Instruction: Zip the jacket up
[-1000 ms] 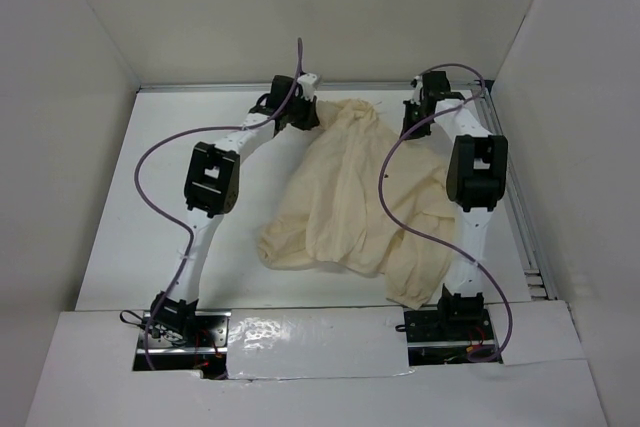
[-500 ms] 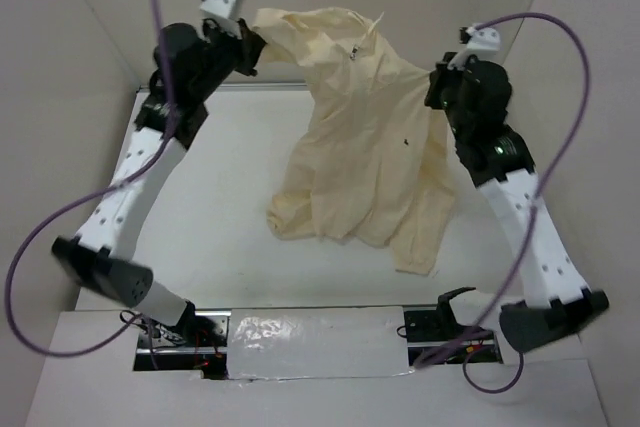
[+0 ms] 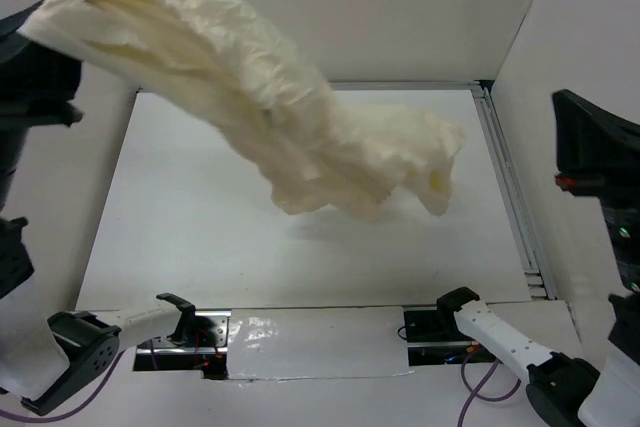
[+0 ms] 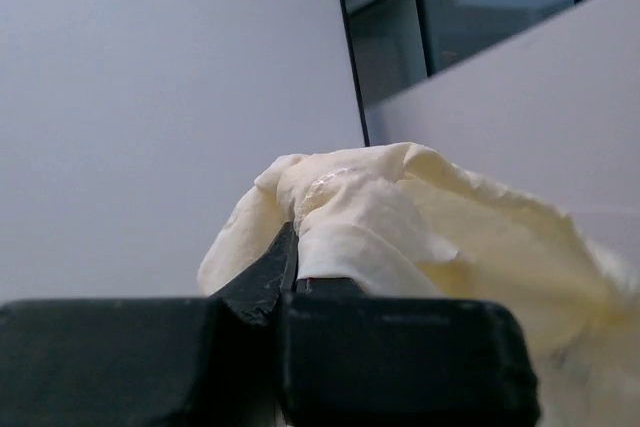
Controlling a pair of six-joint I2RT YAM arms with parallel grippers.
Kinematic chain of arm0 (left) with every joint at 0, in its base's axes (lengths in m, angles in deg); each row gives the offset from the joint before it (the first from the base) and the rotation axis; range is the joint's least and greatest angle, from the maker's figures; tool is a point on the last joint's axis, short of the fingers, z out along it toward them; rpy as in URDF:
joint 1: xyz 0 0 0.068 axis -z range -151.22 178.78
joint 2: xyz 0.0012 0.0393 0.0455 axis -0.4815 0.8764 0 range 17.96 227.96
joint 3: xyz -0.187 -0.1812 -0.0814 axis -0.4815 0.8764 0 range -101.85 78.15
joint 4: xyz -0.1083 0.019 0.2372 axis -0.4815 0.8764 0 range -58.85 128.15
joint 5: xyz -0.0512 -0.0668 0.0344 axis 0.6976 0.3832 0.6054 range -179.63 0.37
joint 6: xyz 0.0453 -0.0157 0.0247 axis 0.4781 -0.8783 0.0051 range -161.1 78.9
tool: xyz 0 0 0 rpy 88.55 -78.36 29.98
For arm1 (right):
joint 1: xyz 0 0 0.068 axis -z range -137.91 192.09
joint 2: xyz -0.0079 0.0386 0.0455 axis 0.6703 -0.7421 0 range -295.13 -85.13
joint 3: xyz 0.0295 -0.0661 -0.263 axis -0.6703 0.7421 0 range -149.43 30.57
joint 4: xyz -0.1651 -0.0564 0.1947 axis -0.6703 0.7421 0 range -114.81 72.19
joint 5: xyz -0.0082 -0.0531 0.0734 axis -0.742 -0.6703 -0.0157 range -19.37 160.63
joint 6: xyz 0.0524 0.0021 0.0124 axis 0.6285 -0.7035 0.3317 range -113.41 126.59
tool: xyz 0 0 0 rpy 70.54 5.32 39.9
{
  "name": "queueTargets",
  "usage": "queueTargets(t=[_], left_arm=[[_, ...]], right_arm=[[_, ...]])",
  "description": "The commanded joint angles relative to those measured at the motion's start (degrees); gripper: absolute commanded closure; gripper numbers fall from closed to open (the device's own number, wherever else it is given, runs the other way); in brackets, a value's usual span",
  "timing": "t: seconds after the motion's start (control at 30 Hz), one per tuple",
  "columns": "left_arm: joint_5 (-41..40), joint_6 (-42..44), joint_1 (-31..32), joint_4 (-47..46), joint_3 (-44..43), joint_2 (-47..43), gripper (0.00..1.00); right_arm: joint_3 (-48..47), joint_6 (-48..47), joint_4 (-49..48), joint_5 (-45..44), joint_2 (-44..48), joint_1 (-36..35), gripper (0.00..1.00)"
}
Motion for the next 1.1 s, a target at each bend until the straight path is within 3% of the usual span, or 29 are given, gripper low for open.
queueTargets(t=[0.0, 0.13, 0.2, 0.3, 0.43, 0.5, 0.57, 0.6, 0.63, 0.67, 0.7, 0.73, 0.8, 0.87, 0.93, 0.97, 1.07], left_arm=[[0.0, 1.8, -0.4, -1.5, -7.5, -0.1, 1.00], [-1.4, 1.4, 0.4, -4.4, -4.4, 2.0, 1.00], [-4.0, 3.6, 1.6, -3.8, -2.8, 4.4, 1.00], [-7.9, 6.5, 2.1, -5.7, 7.4, 11.7, 1.00], [-3.7, 2.9, 2.0, -5.4, 12.6, 24.2, 1.00], [-5.2, 1.9, 1.9, -5.5, 11.6, 34.8, 1.00], [-4.8, -0.8, 0.9, 0.4, 3.4, 43.3, 1.00], [-4.3, -2.2, -0.1, 2.5, -4.1, 52.0, 0.98], [-3.9, -2.5, -0.6, 4.2, -7.3, 56.0, 0.90], [-5.1, -2.9, -0.5, 5.8, -10.2, 59.2, 0.72], [-5.1, -2.9, -0.4, 7.6, -12.9, 63.8, 0.28], [-4.7, -3.2, -0.4, 7.7, -12.4, 64.7, 0.01], [-3.2, -3.6, -0.3, 5.0, -6.2, 62.9, 0.01], [-3.5, -4.0, -0.6, 0.7, 1.5, 57.8, 0.01], [-4.7, -5.1, -1.0, 0.9, 4.2, 54.9, 0.01], [-5.1, -5.8, -1.7, 2.1, 5.6, 52.6, 0.01], [-8.2, -10.4, -3.7, 8.3, 12.1, 46.9, 0.01]], right_arm=[[-6.2, -0.9, 3.7, 6.1, 0.4, 1.7, 1.00], [-4.3, -0.4, 4.2, 5.7, -1.4, 3.8, 1.00], [0.7, 0.3, 3.8, 4.9, -3.4, 4.0, 1.00], [11.3, 2.2, 0.5, 3.8, -6.6, 3.8, 1.00], [23.4, 6.6, -6.0, 1.0, -9.5, 4.0, 1.00], [29.4, 8.6, -7.8, 2.0, -10.4, 4.1, 1.00], [33.6, 11.1, -8.8, 3.4, -12.2, 4.1, 1.00], [34.4, 12.1, -8.5, 4.2, -13.9, 4.1, 0.98], [35.2, 13.3, -7.8, 4.6, -14.7, 3.8, 0.95], [37.0, 13.9, -7.4, 4.9, -15.5, 3.5, 0.89], [37.7, 14.4, -7.1, 5.0, -16.4, 3.3, 0.76], [39.4, 14.6, -6.7, 5.6, -16.7, 2.7, 0.69], [40.8, 15.7, -6.1, 4.6, -17.0, 1.9, 0.51], [42.6, 16.1, -4.9, 4.5, -17.7, 0.6, 0.39], [44.4, 18.5, -4.2, 5.6, -18.3, -0.4, 0.32], [45.4, 19.6, -4.5, 6.5, -19.2, -0.9, 0.23], [48.2, 22.3, -5.6, 6.7, -22.1, -3.7, 0.16]])
